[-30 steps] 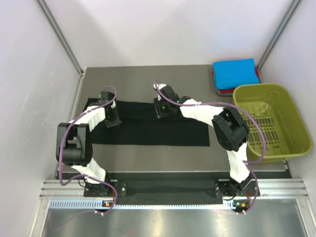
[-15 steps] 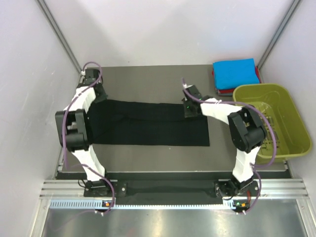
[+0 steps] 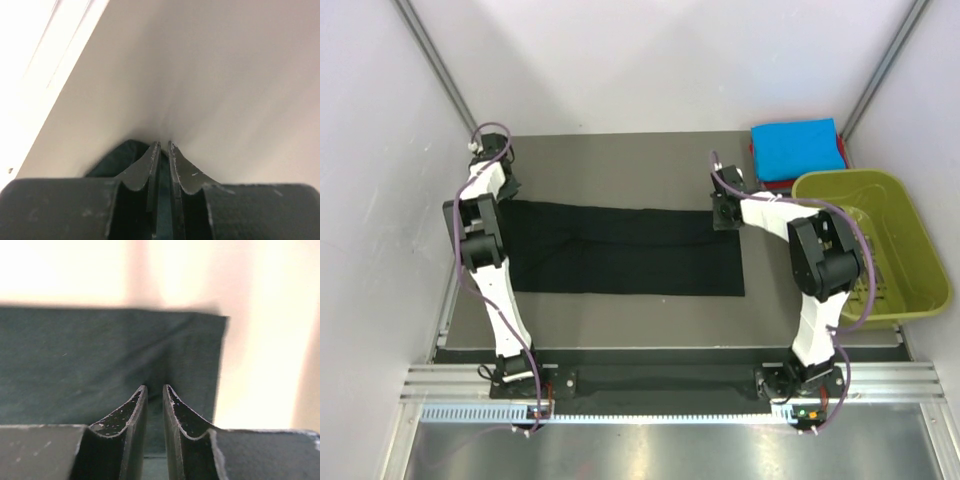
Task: Fold and stack the t-shirts
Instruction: Fold the tshirt
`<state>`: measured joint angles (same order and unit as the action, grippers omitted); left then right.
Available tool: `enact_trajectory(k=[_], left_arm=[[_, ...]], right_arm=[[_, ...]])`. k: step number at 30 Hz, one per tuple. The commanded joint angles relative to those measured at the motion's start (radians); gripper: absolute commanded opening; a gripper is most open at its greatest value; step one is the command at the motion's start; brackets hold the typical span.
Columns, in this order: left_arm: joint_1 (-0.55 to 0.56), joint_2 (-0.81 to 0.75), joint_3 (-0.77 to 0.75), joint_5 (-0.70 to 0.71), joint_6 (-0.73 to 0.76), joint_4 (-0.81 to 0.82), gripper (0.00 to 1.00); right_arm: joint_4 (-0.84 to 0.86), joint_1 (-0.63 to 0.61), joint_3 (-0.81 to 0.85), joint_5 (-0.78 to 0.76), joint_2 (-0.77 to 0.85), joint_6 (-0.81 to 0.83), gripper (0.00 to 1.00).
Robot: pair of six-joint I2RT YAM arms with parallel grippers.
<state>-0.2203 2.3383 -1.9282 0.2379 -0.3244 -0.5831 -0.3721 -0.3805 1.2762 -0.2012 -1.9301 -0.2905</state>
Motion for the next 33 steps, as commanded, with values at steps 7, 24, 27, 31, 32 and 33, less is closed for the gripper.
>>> enact_trajectory(k=[7,24,27,31,32,33], left_arm=[[-0.065,0.052,0.059,0.118,-0.100,-0.038,0.17],[-0.045,-0.232,0.131,0.075,-0.025,-0.035,0.31],[-0.036,-0.368,0.280,0.049,0.011,-0.007,0.36],[0.018,-0.499,0.449,0.035,0.062,-0.021,0.37],[0.030,-0.537,0.472,0.067,0.065,-0.036,0.37],[0.042,-0.556,0.495,0.099,0.059,-0.038,0.38]], right_arm=[[-0.014,0.052,-0.057,-0.152,-0.006,-0.050,0.20],[-0.008,0.043,0.011,-0.093,0.127,-0.055,0.33],[-0.005,0.012,0.009,-0.048,0.164,-0.050,0.37],[0.007,-0.032,0.017,0.012,0.169,-0.042,0.40],[0.010,-0.044,0.017,0.026,0.174,-0.042,0.41],[0.016,-0.050,0.017,0.061,0.174,-0.036,0.42]])
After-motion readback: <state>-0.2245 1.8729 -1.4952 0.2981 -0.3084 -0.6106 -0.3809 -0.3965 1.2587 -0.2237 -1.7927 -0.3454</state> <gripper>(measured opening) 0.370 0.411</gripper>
